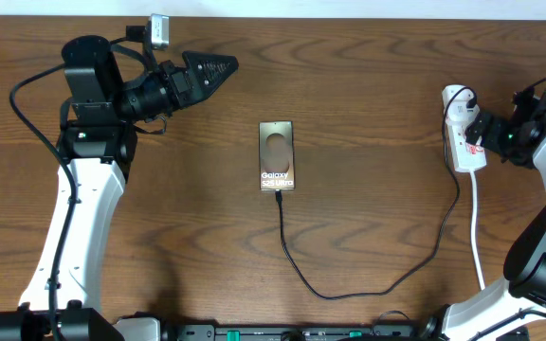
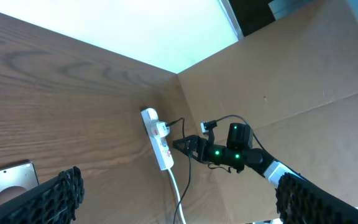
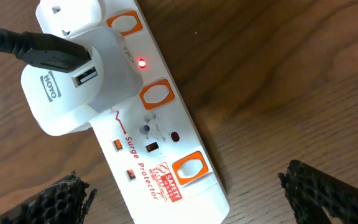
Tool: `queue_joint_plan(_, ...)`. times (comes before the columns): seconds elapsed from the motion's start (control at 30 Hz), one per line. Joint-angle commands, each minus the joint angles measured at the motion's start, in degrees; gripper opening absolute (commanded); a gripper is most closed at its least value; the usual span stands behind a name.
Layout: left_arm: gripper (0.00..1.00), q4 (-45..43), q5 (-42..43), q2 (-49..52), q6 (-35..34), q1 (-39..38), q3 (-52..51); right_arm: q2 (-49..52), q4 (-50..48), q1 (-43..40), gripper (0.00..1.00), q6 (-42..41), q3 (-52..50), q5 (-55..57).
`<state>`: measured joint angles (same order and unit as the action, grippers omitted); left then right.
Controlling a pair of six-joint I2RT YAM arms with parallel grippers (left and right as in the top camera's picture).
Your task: Plug charger to phone and switch on socket
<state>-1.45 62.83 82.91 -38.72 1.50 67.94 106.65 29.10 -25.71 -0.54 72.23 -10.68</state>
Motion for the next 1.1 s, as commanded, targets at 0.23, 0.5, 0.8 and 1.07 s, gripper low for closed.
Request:
queue_joint_plan(0.23, 1.0, -0.07, 0.31, -0.94, 0.79, 0.2, 0.5, -0.57, 0.07, -0.17, 0.99, 1.05, -0.28, 0.24)
queue_joint_plan(0.5, 1.0, -0.07, 0.31, -0.94, 0.79, 0.2, 0.5, -0.61, 0.48, -0.02, 0.99, 1.03, -0.39, 0.22)
queue_joint_plan(0.8, 1.0, -0.07, 0.31, -0.94, 0.81, 0.2, 0.5, -14.14, 0.5, 2.89, 0.99, 1.05, -0.79, 0.24)
queue_joint_plan(1.07, 1.0, -0.07, 0.31, -0.94, 0.81, 0.2, 0.5, -28.33, 0.5, 9.22, 0.99, 1.05, -0.81, 0.24)
